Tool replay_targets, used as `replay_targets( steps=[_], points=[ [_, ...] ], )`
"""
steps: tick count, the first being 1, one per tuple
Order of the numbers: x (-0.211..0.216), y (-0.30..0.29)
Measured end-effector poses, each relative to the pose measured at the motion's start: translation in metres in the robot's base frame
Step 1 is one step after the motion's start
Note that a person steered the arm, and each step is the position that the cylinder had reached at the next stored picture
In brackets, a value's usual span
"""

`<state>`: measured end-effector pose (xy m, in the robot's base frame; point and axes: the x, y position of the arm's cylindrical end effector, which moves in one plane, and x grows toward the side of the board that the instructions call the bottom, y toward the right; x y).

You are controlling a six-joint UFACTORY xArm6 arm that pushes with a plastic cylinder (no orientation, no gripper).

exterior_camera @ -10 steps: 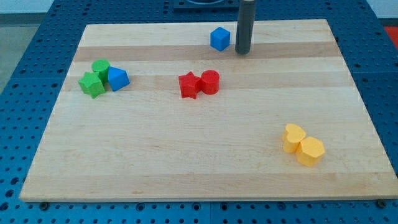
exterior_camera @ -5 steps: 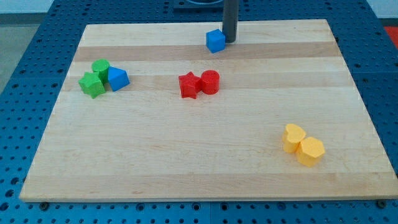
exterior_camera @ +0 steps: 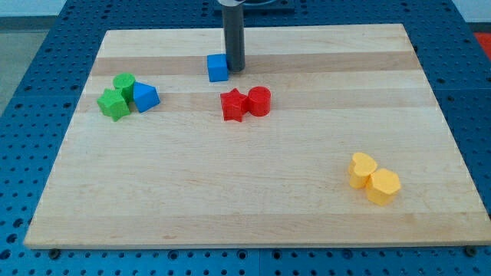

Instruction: Slide the blue cube to the blue triangle

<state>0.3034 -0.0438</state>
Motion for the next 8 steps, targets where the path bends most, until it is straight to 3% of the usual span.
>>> replay_targets(
  steps=[3,5,8],
  points=[
    [0.001,-0.048],
    [0.026,-0.081],
    [0.036,-0.077]
  ],
)
